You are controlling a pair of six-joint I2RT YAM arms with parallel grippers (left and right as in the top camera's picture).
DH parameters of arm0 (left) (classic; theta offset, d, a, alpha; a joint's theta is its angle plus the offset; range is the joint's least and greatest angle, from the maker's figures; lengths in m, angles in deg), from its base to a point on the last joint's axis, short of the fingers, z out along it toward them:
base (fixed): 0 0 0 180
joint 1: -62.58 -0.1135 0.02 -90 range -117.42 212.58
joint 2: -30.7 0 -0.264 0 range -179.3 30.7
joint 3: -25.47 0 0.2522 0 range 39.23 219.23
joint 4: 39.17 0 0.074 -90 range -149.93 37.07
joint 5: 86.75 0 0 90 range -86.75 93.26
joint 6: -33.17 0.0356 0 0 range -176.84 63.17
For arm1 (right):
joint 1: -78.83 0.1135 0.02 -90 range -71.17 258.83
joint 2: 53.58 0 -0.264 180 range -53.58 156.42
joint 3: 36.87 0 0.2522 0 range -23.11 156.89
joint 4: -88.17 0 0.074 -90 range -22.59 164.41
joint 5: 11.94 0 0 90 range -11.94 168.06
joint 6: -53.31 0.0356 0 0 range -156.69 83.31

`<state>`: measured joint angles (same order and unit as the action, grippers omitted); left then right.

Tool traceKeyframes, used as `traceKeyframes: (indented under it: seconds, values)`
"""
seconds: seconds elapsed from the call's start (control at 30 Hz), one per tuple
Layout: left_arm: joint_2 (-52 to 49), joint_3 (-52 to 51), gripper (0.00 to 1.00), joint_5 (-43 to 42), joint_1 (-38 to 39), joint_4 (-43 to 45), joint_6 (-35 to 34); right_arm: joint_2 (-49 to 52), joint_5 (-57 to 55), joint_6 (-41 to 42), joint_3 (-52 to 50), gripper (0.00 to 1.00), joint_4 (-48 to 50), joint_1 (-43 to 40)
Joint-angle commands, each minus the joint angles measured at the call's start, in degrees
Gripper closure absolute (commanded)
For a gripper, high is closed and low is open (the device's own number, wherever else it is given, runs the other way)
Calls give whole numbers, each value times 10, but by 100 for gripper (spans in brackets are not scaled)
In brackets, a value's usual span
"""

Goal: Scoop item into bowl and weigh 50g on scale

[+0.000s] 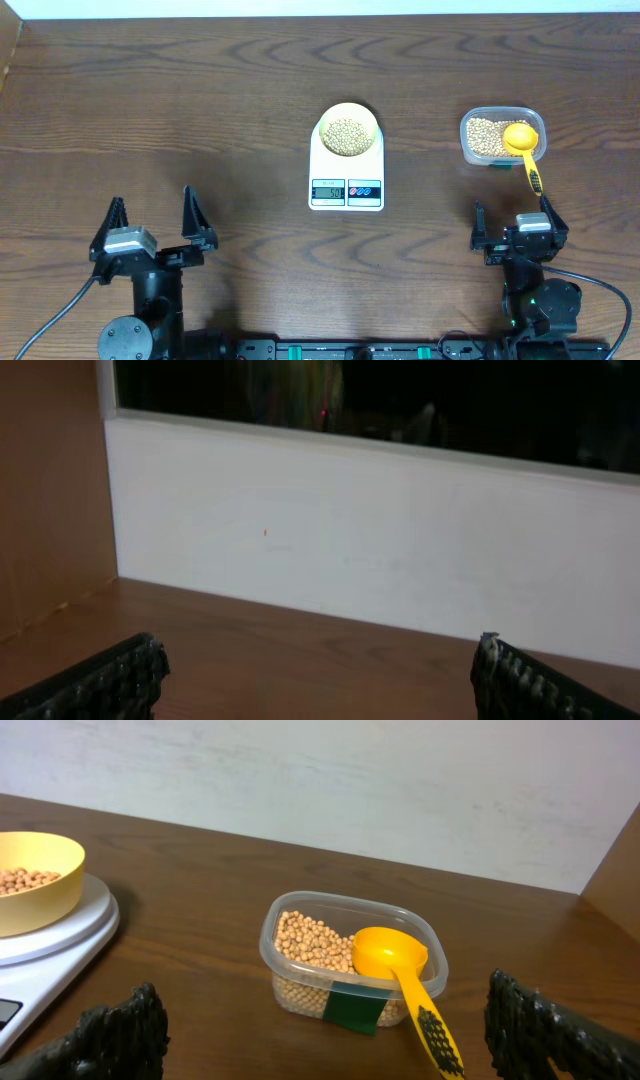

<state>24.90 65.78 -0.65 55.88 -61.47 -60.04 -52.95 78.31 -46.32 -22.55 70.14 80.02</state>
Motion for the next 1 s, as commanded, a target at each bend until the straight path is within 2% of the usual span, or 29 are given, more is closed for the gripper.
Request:
traceKeyframes:
  seconds: [0.0,0.43,0.6,0.97]
  values:
    - [21,-26,0,7,-3,26,-5,-3,1,6,-2,1,-1,-2]
    - [54,-111,0,3,-2,145,-6,-3,1,6,-2,1,-1,-2]
    - [57,-147,0,3,-2,197,-45,-3,1,6,-2,1,-1,-2]
    - [57,-257,0,1,10,353,-45,-3,1,6,-2,1,-1,-2]
